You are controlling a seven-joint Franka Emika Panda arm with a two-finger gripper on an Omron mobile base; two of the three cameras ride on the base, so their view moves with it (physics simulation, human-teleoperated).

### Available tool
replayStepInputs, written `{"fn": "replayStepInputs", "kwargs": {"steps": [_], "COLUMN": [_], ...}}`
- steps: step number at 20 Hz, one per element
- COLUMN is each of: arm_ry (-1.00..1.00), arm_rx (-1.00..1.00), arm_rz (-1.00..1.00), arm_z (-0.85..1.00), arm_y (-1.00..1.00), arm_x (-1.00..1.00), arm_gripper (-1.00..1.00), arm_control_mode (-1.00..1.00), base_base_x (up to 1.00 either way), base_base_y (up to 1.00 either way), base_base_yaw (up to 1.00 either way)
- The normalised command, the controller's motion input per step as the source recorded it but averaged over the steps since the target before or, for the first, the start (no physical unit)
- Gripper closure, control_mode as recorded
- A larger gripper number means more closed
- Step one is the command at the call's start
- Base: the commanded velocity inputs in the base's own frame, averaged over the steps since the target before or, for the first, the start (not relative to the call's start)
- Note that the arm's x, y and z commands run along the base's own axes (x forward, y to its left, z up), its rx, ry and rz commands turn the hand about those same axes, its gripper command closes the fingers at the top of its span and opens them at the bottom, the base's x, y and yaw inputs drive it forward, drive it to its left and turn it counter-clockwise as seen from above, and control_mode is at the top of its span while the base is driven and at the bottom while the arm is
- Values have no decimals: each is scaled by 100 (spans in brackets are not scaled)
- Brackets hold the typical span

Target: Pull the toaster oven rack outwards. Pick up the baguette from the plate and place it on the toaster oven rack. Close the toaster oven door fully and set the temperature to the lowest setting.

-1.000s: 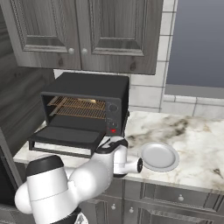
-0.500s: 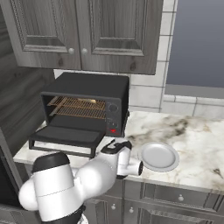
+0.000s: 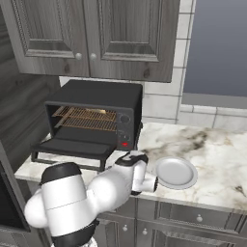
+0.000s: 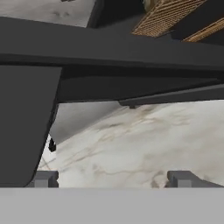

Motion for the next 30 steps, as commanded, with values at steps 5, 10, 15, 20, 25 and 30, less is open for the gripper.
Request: {"fn": "replayStepInputs", "kwargs": {"steps": [5,10,15,20,25,30], "arm_ry": [-18,-24,-17,-3,25,25], "arm_rx": [0,-1,-3,-7,-4,0], "arm_rz": [-42,-45,-47,-45,-21,-9], "arm_z": [56,73,63,49,10,7], "arm_y": [100,100,100,87,30,3], "arm_x": [36,30,40,51,57,40], "arm_gripper": [-100,-100,-100,-100,-100,-100], "arm_control_mode": [-100,-100,-100,-100,-100,-100], "base_base_x": [0,0,0,0,0,0], "base_base_y": [0,0,0,0,0,0], "base_base_yaw": [0,0,0,0,0,0]}}
